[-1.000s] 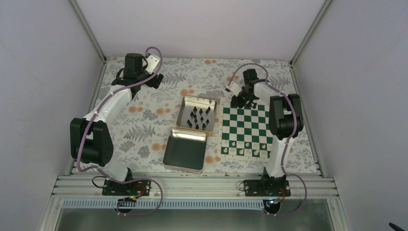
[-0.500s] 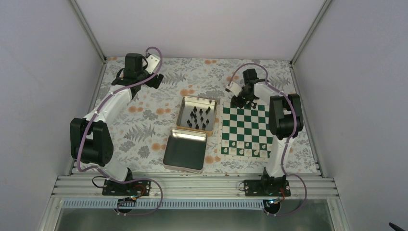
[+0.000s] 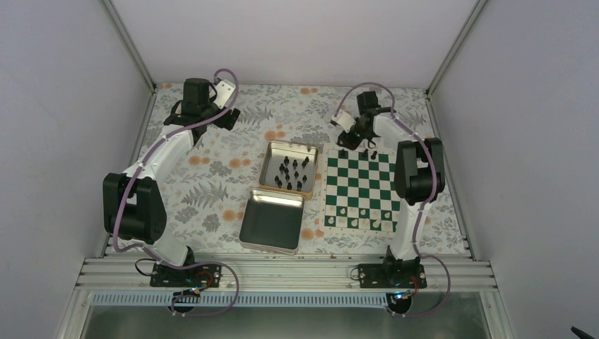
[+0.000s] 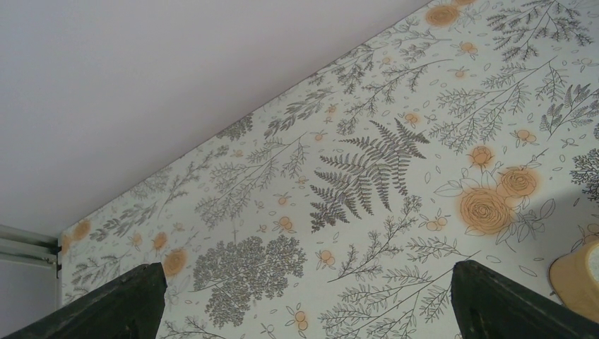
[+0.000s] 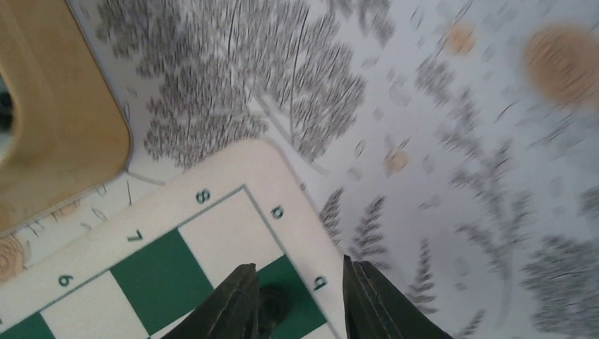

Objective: Set up the chess pieces on the board
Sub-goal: Place the chess piece on the chessboard, then pick up the chess piece from the storage box.

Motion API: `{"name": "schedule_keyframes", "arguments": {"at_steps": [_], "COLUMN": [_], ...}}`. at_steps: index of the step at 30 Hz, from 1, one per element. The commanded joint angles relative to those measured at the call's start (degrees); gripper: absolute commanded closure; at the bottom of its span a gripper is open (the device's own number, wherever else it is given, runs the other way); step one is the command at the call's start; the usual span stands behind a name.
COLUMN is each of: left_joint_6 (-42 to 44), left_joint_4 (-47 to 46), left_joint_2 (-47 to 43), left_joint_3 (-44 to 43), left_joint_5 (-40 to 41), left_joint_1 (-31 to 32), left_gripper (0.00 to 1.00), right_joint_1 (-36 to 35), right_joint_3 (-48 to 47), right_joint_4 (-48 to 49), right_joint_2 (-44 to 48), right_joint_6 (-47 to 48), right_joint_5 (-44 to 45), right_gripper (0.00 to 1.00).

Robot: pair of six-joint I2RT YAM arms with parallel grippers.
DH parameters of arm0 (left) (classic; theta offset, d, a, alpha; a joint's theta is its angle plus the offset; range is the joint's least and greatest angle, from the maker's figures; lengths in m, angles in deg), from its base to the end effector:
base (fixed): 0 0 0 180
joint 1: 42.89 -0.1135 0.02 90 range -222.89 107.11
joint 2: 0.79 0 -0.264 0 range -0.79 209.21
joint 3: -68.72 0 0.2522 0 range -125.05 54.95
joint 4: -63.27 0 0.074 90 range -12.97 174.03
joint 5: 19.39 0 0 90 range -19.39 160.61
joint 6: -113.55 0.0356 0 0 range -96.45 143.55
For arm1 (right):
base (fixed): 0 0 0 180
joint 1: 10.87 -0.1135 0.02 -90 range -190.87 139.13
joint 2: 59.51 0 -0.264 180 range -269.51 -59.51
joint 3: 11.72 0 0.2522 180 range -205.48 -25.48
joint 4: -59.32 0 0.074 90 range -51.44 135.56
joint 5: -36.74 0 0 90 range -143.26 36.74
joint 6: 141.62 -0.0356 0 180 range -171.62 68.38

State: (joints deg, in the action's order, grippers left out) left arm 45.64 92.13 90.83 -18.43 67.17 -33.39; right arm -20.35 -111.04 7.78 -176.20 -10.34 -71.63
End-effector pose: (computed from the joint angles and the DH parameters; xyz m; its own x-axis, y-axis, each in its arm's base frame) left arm 0.3650 -0.0632 0.2976 -0.4216 0.4512 -0.7866 0.4023 0.8705 0.2837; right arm 0.4105 0.0799 0.1735 -0.5147 -0.7207 -0.4644 -0.8087 0.5880 -0.0164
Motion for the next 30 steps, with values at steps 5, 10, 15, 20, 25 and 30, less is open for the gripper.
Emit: {"name": "schedule_keyframes", "arguments": {"at_steps": [5,10,15,20,25,30], "left_joint_6": [0.76,0.94,0.94,1.03,1.03,1.29], "left_joint_4": [-1.63,-1.83,-2.01,-2.43,-2.52,-2.44], "left_joint_2": [0.48,0.34,0.32,0.31,0.39,0.71], "left_joint_3": [-0.48,-0.1,0.06,0.34,0.5,0.6], "left_joint_5": [0.29,0.06,-0.25,0.26,0.3,0.27], "left_joint_1": [0.04,0.02,0.0,0.0,0.0,0.0], "left_gripper": [0.0,0.0,0.0,0.0,0.0,0.0], "right_joint_1": [-9.81,-18.2,-23.29,-24.6,-24.76,-24.71], "right_joint_3": [-13.22,-17.8,-19.49,-19.47,-19.3,-19.62], "right_joint_4": [-6.08,-8.41,-8.98,-9.28,-9.33,-9.32], "right_joint_2": [2.23,0.35,-2.78,-5.87,-7.65,-9.14], "right_joint_6": [0.69,0.5,0.69,1.18,1.61,1.98], "right_joint_5": [0.73,0.19,-0.66,-0.32,0.0,-0.07], "right_gripper": [0.67,0.66,0.67,0.68,0.68,0.69]}}
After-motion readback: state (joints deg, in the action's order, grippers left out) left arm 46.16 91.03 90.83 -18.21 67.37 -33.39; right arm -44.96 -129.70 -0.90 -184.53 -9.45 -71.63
